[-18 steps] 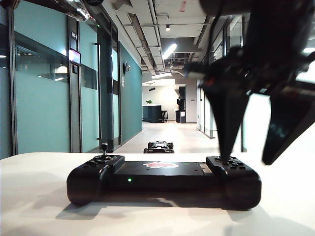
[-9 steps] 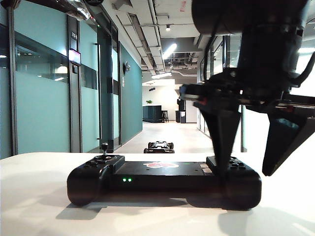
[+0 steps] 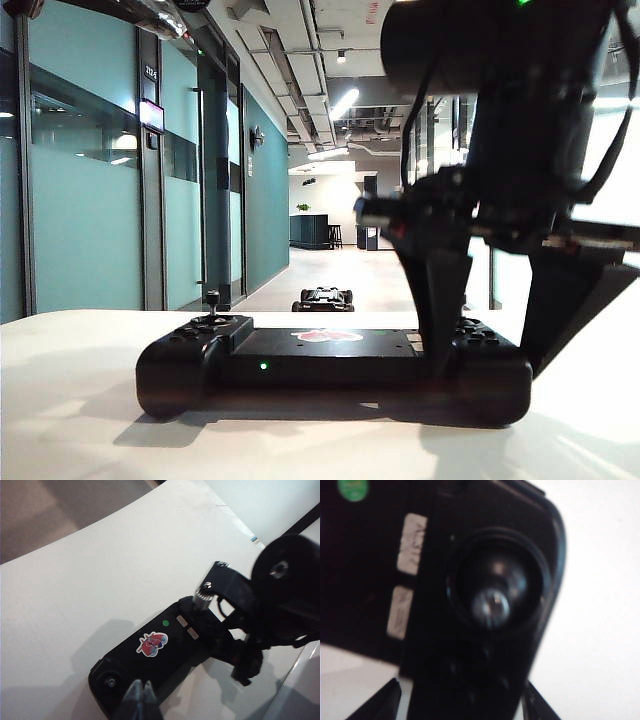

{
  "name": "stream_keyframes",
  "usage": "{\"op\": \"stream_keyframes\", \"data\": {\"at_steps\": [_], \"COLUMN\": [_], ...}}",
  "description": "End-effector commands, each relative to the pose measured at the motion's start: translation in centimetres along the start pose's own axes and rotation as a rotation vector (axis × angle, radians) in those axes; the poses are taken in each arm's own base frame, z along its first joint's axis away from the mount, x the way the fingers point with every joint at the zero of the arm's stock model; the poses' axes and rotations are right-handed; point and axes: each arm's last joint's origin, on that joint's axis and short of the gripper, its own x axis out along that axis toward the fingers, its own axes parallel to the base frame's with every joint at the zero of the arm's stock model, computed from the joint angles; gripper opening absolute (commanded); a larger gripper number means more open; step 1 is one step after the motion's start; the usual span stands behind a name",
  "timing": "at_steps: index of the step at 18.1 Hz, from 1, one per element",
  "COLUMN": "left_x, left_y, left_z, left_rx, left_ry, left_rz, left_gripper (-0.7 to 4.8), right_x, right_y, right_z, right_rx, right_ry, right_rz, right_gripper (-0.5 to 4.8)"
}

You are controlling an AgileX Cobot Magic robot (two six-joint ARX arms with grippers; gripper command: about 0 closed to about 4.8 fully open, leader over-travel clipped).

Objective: Push the left joystick on the remote control sitting on the white table forward to make the robot dog walk in a straight line until it approaches the door.

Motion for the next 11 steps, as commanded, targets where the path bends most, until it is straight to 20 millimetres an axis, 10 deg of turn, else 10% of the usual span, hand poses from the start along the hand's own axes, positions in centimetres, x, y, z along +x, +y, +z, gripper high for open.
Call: {"op": "stream_keyframes", "data": {"at_steps": [1, 11], "left_x": [-0.16, -0.16], "left_y": [-0.13, -0.13], "left_z": [0.21, 0.2], "left_rx": [0.011, 0.011], "left_ry": [-0.012, -0.012], "left_rz": [-0.01, -0.01], "left_gripper": [-0.05, -0.05], "right_x": [0.57, 0.9], "right_y": [0.21, 0.25], "right_z": [0.27, 0.34], "right_rx": [-0.004, -0.003], "right_ry": [-0.003, 0.0], "right_rz": [0.004, -0.002], "right_gripper": [3.28, 3.01]}}
